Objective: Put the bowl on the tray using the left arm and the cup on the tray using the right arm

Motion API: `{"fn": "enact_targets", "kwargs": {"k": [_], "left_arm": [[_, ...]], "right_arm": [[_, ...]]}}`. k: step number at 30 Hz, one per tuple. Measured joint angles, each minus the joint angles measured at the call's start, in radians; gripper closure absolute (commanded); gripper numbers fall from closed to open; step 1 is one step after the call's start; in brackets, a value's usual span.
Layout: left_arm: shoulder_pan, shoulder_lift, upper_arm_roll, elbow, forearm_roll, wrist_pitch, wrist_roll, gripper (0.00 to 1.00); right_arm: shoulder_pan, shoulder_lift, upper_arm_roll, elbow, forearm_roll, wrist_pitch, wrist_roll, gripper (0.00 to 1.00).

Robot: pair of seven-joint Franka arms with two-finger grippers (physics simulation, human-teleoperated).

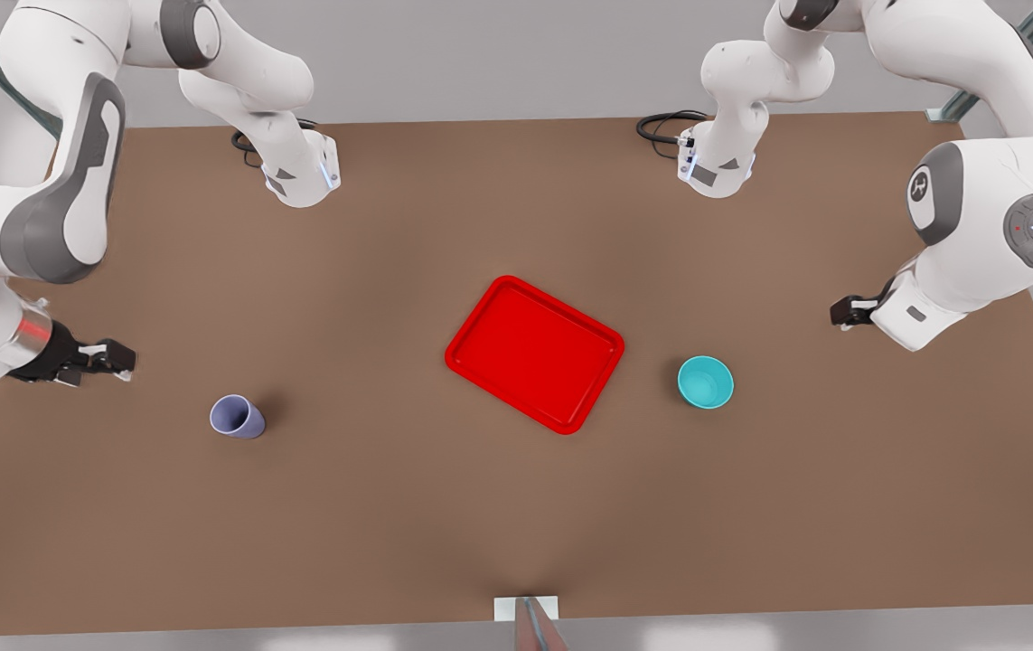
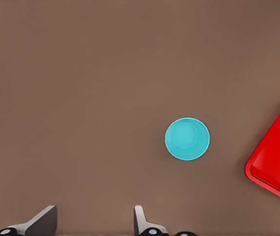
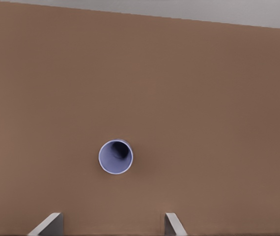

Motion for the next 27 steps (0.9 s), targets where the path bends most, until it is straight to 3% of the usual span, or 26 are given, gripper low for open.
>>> {"fn": "enact_targets", "kwargs": {"k": [3, 6, 9, 12, 25, 27], "left_arm": [[0.0, 0.026, -0.002, -0.004, -0.001, 0.003, 0.003, 0.0], [-0.001, 0.134, 0.009, -0.018, -0.076, 0.046, 0.003, 0.0], [-0.002, 0.122, 0.011, -0.335, -0.206, 0.403, 0.011, 0.0], [-0.006, 0.15, 0.0, -0.489, -0.322, 0.59, 0.029, 0.0], [-0.007, 0.394, 0.008, -0.428, -0.484, 0.594, 0.143, 0.0], [-0.008, 0.4, 0.008, -0.414, -0.486, 0.58, 0.14, 0.46]], "right_arm": [[0.009, 0.011, 0.005, -0.001, 0.005, -0.003, -0.002, 0.0], [0.012, 0.008, 0.005, -0.002, 0.008, 0.003, 0.002, 0.0], [0.014, 0.001, 0.006, -0.002, 0.009, -0.007, 0.005, 0.0], [0.012, 0.004, 0.014, -0.003, 0.008, -0.008, 0.01, 0.0], [0.012, 0.008, 0.015, 0.0, 0.003, -0.004, 0.014, 0.0], [0.011, 0.01, 0.016, 0.0, 0.007, -0.004, 0.013, 0.0]]}}
